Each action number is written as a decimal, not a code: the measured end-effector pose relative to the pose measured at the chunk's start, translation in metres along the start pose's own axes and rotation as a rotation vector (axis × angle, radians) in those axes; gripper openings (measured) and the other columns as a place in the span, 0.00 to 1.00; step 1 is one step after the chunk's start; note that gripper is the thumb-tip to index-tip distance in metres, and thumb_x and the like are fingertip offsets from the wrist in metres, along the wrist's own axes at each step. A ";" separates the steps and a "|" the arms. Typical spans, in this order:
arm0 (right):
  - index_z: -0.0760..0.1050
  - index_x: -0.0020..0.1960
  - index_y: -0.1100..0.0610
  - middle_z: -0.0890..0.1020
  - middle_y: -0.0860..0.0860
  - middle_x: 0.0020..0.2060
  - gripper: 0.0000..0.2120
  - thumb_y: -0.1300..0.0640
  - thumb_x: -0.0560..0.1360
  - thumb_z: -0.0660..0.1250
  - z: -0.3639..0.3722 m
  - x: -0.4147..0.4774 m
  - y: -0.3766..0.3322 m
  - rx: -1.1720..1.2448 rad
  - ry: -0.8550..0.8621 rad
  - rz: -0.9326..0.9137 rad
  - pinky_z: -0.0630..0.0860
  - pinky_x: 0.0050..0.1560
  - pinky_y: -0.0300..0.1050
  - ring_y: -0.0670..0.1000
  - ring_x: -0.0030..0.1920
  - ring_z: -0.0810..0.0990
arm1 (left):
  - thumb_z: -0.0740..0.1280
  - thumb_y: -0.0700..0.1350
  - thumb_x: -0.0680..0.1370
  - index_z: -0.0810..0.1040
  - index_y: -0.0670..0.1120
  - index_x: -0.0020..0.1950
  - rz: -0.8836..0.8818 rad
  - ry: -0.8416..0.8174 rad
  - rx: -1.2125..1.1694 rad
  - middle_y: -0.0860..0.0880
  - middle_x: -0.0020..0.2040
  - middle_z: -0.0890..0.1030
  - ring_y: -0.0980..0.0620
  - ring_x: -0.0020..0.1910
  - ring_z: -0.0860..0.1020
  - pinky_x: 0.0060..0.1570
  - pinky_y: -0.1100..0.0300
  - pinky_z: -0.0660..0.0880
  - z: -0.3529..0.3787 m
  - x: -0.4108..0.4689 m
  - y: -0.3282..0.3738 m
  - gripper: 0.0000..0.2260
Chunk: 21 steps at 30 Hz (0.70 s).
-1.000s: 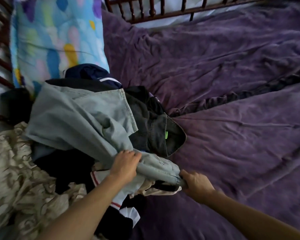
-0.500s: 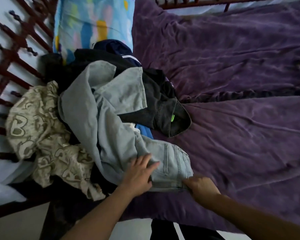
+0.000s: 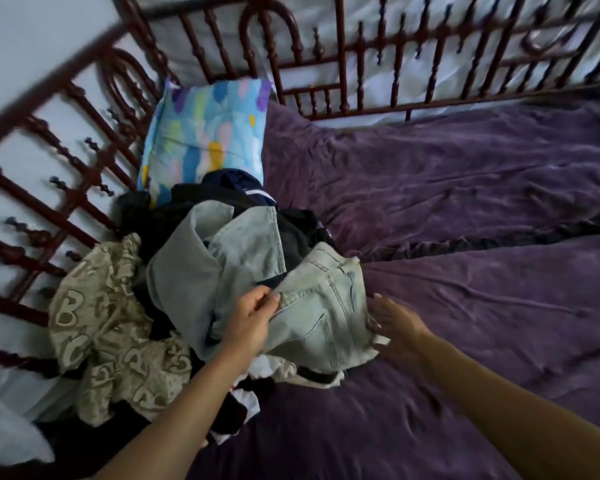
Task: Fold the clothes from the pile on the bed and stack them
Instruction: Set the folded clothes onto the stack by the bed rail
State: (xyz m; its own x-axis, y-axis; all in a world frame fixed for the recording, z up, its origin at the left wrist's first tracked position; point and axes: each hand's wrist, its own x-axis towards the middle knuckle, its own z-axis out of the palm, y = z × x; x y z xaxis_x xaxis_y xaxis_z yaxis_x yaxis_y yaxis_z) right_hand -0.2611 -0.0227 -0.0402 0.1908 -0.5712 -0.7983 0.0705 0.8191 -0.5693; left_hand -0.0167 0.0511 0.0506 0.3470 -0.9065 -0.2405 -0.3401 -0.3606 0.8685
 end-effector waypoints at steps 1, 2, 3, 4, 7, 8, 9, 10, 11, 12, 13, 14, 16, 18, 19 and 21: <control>0.78 0.59 0.54 0.80 0.54 0.56 0.18 0.48 0.72 0.72 0.008 -0.002 -0.015 -0.068 -0.013 -0.072 0.78 0.47 0.51 0.53 0.50 0.79 | 0.64 0.41 0.80 0.75 0.36 0.41 -0.002 0.024 -0.081 0.44 0.36 0.75 0.50 0.38 0.74 0.43 0.54 0.69 -0.016 -0.002 0.016 0.11; 0.77 0.60 0.56 0.80 0.54 0.59 0.19 0.50 0.72 0.73 0.016 -0.004 -0.030 -0.156 -0.020 -0.166 0.77 0.47 0.48 0.51 0.51 0.80 | 0.64 0.40 0.80 0.75 0.34 0.42 0.010 0.048 -0.170 0.42 0.39 0.75 0.48 0.41 0.73 0.46 0.53 0.68 -0.033 -0.003 0.031 0.10; 0.77 0.61 0.57 0.79 0.55 0.60 0.20 0.53 0.71 0.74 0.025 -0.007 -0.044 -0.235 -0.051 -0.257 0.77 0.47 0.44 0.49 0.50 0.80 | 0.63 0.39 0.79 0.76 0.34 0.44 0.030 0.078 -0.261 0.41 0.41 0.75 0.47 0.44 0.73 0.48 0.52 0.69 -0.051 -0.005 0.048 0.08; 0.75 0.61 0.58 0.78 0.54 0.61 0.21 0.56 0.71 0.74 0.037 -0.012 -0.057 -0.292 -0.112 -0.298 0.77 0.45 0.39 0.46 0.48 0.81 | 0.63 0.38 0.79 0.78 0.37 0.45 0.055 0.108 -0.344 0.41 0.43 0.76 0.47 0.44 0.74 0.48 0.53 0.70 -0.070 -0.006 0.064 0.07; 0.72 0.65 0.52 0.80 0.48 0.58 0.33 0.47 0.63 0.78 0.082 -0.041 -0.086 -0.438 -0.384 -0.246 0.77 0.39 0.36 0.42 0.47 0.83 | 0.63 0.40 0.78 0.84 0.48 0.41 0.186 0.142 -0.457 0.49 0.39 0.82 0.55 0.41 0.80 0.42 0.65 0.77 -0.132 -0.007 0.099 0.12; 0.72 0.65 0.52 0.81 0.49 0.57 0.36 0.45 0.61 0.79 0.098 -0.049 -0.093 -0.467 -0.483 -0.194 0.79 0.43 0.40 0.46 0.51 0.83 | 0.63 0.40 0.78 0.84 0.50 0.40 0.218 0.161 -0.450 0.51 0.38 0.83 0.57 0.39 0.80 0.40 0.67 0.77 -0.152 -0.006 0.105 0.13; 0.74 0.64 0.54 0.82 0.52 0.58 0.35 0.45 0.60 0.80 0.116 -0.059 -0.099 -0.475 -0.582 -0.161 0.79 0.48 0.45 0.52 0.55 0.82 | 0.63 0.40 0.78 0.84 0.50 0.39 0.228 0.196 -0.403 0.52 0.36 0.83 0.58 0.38 0.80 0.39 0.67 0.76 -0.170 -0.004 0.106 0.13; 0.77 0.62 0.56 0.82 0.56 0.57 0.31 0.47 0.63 0.79 0.135 -0.068 -0.104 -0.481 -0.671 -0.148 0.79 0.52 0.49 0.56 0.57 0.82 | 0.64 0.40 0.78 0.84 0.50 0.38 0.219 0.244 -0.336 0.52 0.36 0.83 0.56 0.39 0.80 0.40 0.64 0.76 -0.185 0.000 0.103 0.13; 0.79 0.60 0.58 0.82 0.59 0.57 0.25 0.50 0.66 0.78 0.155 -0.079 -0.109 -0.503 -0.728 -0.151 0.79 0.53 0.52 0.59 0.56 0.81 | 0.64 0.41 0.78 0.84 0.49 0.38 0.188 0.299 -0.258 0.50 0.36 0.83 0.53 0.40 0.79 0.42 0.61 0.75 -0.200 0.005 0.096 0.12; 0.81 0.57 0.60 0.82 0.61 0.55 0.20 0.54 0.68 0.76 0.173 -0.089 -0.114 -0.532 -0.739 -0.178 0.79 0.54 0.55 0.61 0.55 0.82 | 0.65 0.41 0.79 0.83 0.47 0.38 0.148 0.348 -0.179 0.47 0.38 0.83 0.49 0.43 0.79 0.44 0.56 0.74 -0.213 0.009 0.084 0.12; 0.82 0.54 0.61 0.82 0.63 0.53 0.15 0.57 0.69 0.75 0.191 -0.100 -0.118 -0.539 -0.730 -0.207 0.79 0.55 0.57 0.62 0.53 0.82 | 0.64 0.40 0.79 0.83 0.46 0.39 0.106 0.393 -0.075 0.43 0.42 0.83 0.45 0.46 0.79 0.48 0.53 0.73 -0.225 0.013 0.068 0.11; 0.82 0.53 0.62 0.82 0.64 0.53 0.12 0.59 0.71 0.73 0.209 -0.109 -0.121 -0.519 -0.722 -0.222 0.78 0.55 0.59 0.63 0.51 0.82 | 0.64 0.40 0.79 0.82 0.45 0.42 0.061 0.437 0.061 0.40 0.46 0.82 0.43 0.50 0.79 0.51 0.52 0.72 -0.236 0.012 0.052 0.09; 0.80 0.56 0.65 0.82 0.65 0.53 0.12 0.61 0.74 0.69 0.241 -0.125 -0.126 -0.440 -0.674 -0.207 0.78 0.56 0.59 0.62 0.50 0.82 | 0.65 0.41 0.79 0.81 0.43 0.49 -0.005 0.524 0.231 0.42 0.52 0.81 0.42 0.55 0.78 0.53 0.53 0.72 -0.253 0.001 0.021 0.05; 0.78 0.57 0.67 0.82 0.64 0.51 0.13 0.61 0.76 0.68 0.271 -0.135 -0.125 -0.365 -0.560 -0.186 0.78 0.55 0.57 0.60 0.45 0.81 | 0.69 0.42 0.76 0.80 0.46 0.50 0.038 0.536 0.202 0.46 0.49 0.83 0.46 0.51 0.80 0.52 0.54 0.75 -0.260 -0.016 0.001 0.04; 0.77 0.55 0.67 0.82 0.63 0.47 0.12 0.61 0.77 0.66 0.284 -0.139 -0.125 -0.318 -0.528 -0.179 0.78 0.52 0.55 0.58 0.43 0.80 | 0.71 0.44 0.75 0.80 0.49 0.49 0.088 0.493 0.182 0.49 0.47 0.83 0.49 0.49 0.81 0.50 0.54 0.77 -0.258 -0.024 -0.004 0.04; 0.76 0.48 0.65 0.79 0.59 0.38 0.07 0.62 0.79 0.61 0.311 -0.148 -0.126 -0.193 -0.547 -0.143 0.77 0.45 0.49 0.55 0.38 0.77 | 0.76 0.54 0.69 0.78 0.55 0.52 0.193 0.318 0.198 0.55 0.47 0.82 0.58 0.48 0.80 0.47 0.61 0.76 -0.248 -0.044 -0.005 0.14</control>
State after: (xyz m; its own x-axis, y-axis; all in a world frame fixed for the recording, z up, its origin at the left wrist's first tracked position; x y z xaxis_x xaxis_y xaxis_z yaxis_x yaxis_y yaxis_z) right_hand 0.0064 -0.0249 0.2104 0.6728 -0.5235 -0.5228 -0.0369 0.6821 -0.7304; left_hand 0.1870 0.1472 0.1641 0.5025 -0.8598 0.0906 -0.5757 -0.2546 0.7771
